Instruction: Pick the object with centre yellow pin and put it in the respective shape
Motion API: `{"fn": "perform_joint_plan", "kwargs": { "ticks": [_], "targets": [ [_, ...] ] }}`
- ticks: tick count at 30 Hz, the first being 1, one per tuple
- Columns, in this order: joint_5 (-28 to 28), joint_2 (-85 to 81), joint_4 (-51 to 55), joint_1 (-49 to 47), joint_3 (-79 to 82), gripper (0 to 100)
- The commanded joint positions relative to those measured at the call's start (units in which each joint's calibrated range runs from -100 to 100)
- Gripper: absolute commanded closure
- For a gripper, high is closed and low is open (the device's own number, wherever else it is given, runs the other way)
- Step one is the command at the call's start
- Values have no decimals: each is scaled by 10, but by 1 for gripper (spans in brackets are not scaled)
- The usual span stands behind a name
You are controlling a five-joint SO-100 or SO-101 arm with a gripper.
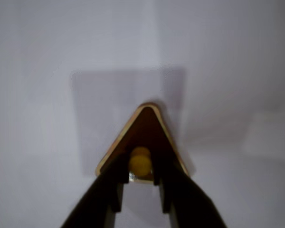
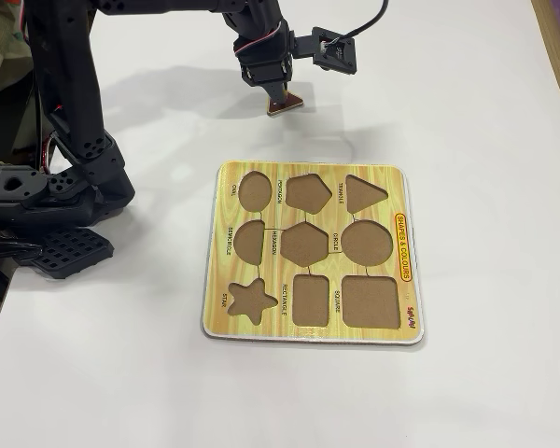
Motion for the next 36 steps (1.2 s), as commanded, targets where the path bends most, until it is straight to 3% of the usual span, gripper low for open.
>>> {"fn": "perform_joint_plan", "kwargs": {
  "ticks": [1,20,36],
  "targets": [
    [2,-10,-8,8,-28,96],
    [4,-50,2,38,-17,98],
    [104,-96,2,174,-17,98]
  ]
}}
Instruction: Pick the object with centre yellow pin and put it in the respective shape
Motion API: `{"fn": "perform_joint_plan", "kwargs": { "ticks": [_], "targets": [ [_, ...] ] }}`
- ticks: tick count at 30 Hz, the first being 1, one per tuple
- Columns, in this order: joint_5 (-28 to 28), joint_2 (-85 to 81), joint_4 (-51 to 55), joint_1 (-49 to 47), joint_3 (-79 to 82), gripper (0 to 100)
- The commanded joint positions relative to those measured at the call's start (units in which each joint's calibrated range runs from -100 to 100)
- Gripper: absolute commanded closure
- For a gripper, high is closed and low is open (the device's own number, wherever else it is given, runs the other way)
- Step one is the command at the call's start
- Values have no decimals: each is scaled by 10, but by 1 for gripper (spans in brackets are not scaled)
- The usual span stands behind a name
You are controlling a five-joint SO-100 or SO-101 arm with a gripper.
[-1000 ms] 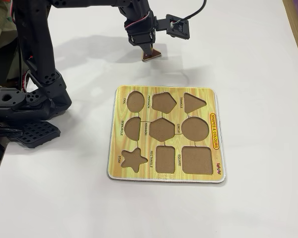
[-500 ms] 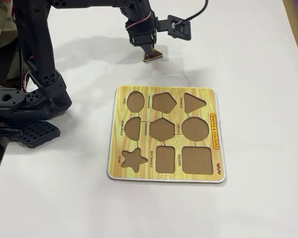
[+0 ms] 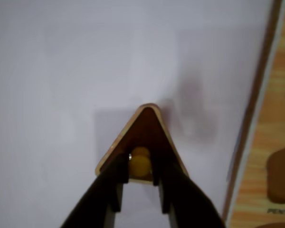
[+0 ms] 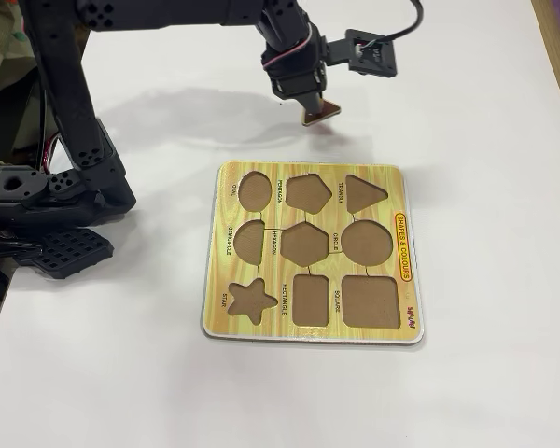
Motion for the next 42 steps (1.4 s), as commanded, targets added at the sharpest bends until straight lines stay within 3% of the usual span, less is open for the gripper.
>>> {"fn": "perform_joint_plan", "kwargs": {
  "ticks": [1,23,42],
  "targets": [
    [29,-40,1,47,-17,98],
    [170,-43,-3,214,-23,98],
    [165,-3,-9,226,-31,97]
  ]
}}
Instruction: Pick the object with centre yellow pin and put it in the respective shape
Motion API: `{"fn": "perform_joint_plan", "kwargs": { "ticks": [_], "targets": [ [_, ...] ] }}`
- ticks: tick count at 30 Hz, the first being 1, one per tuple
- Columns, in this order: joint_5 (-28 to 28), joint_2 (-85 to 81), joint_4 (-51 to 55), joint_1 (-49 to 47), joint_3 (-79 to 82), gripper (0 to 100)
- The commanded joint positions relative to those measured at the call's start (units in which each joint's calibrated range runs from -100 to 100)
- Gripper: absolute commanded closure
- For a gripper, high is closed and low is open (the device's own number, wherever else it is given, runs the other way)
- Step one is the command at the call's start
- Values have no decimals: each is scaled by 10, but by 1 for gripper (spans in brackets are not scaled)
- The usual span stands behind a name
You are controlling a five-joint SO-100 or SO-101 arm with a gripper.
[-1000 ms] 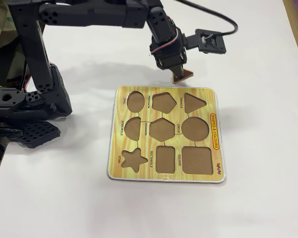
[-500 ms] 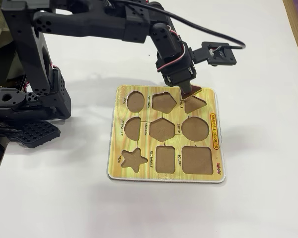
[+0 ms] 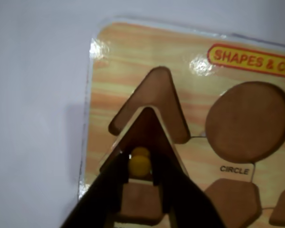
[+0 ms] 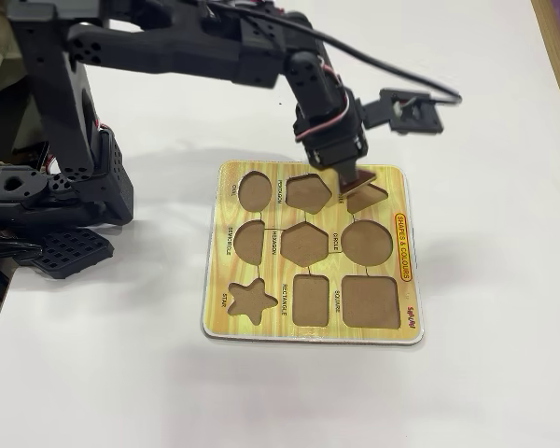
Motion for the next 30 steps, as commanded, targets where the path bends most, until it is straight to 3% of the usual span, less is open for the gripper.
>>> {"fn": "perform_joint_plan", "kwargs": {
  "ticks": [1,23,30],
  "targets": [
    [-2,-5,-9,6,-31,97],
    [-2,60,-9,22,-120,97],
    [-2,72,-59,21,-117,97]
  ]
}}
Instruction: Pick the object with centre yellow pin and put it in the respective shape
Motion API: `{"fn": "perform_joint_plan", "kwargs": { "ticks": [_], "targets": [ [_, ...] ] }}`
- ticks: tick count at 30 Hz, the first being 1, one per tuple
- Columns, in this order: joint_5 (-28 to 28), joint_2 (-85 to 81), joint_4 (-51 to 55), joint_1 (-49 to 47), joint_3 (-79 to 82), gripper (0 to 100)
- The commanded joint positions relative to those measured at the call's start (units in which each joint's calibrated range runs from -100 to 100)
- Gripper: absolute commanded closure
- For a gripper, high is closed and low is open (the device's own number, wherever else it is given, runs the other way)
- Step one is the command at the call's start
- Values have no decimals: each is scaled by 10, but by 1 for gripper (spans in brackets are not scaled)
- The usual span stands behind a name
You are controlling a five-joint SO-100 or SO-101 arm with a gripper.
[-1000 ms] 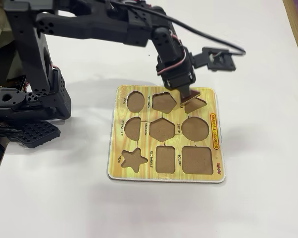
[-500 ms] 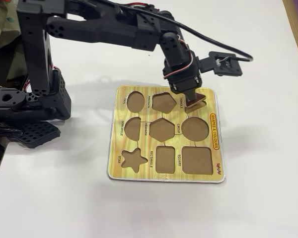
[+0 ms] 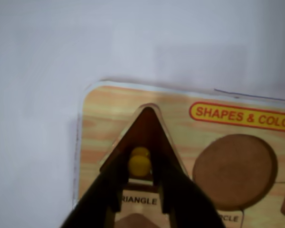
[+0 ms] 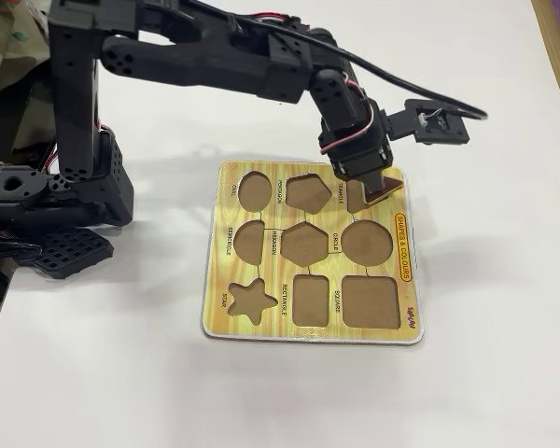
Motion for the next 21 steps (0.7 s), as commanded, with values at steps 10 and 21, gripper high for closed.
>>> {"fn": "perform_joint_plan", "kwargs": {
  "ticks": [10,21],
  "targets": [
    [-2,-18,-5,6,-14,97],
    [-2,-20,-5,7,20,97]
  ]
}}
